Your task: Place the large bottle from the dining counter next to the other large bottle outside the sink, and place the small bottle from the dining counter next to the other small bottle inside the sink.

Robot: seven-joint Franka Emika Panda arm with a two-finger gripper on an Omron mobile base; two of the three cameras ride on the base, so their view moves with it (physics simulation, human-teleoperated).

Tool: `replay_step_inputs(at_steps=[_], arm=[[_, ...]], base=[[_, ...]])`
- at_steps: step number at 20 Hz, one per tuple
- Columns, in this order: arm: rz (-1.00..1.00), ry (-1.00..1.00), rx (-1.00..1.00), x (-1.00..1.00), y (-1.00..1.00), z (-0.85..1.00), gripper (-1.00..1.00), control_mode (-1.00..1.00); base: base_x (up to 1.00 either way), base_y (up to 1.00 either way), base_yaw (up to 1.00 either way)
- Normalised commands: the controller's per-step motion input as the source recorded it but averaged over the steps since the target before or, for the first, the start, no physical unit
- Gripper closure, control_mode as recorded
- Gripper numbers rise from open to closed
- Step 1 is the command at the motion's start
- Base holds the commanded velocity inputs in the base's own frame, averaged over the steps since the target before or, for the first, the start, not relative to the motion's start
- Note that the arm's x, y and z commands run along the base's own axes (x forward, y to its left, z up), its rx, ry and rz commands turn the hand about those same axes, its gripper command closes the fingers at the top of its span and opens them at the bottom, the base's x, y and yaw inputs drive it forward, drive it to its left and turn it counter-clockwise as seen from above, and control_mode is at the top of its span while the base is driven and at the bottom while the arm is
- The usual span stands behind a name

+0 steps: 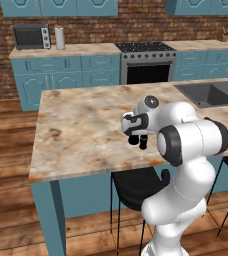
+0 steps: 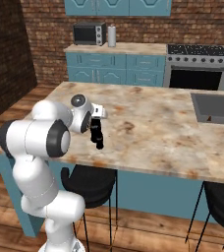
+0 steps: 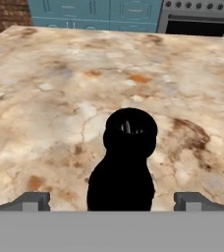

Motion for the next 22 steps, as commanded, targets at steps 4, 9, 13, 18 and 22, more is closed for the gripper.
replay_step_inputs(at_steps=[4, 9, 13, 18, 22], arm=[[0.00, 0.00, 0.00, 0.08, 0.00, -0.04, -1.00, -1.00], [0.00, 0.00, 0.00, 0.11, -0.01, -0.09, -1.00, -1.00], [0.00, 0.00, 0.00, 0.11, -0.02, -0.09, -1.00, -1.00], [0.00, 0.00, 0.00, 0.11, -0.02, -0.08, -1.00, -1.00], [0.00, 0.00, 0.00, 0.14, -0.02, -0.10, -1.00, -1.00]], base=[[0.00, 0.00, 0.00], [0.00, 0.00, 0.00], [0.00, 0.00, 0.00], [0.00, 0.00, 0.00], [0.00, 0.00, 0.00]])
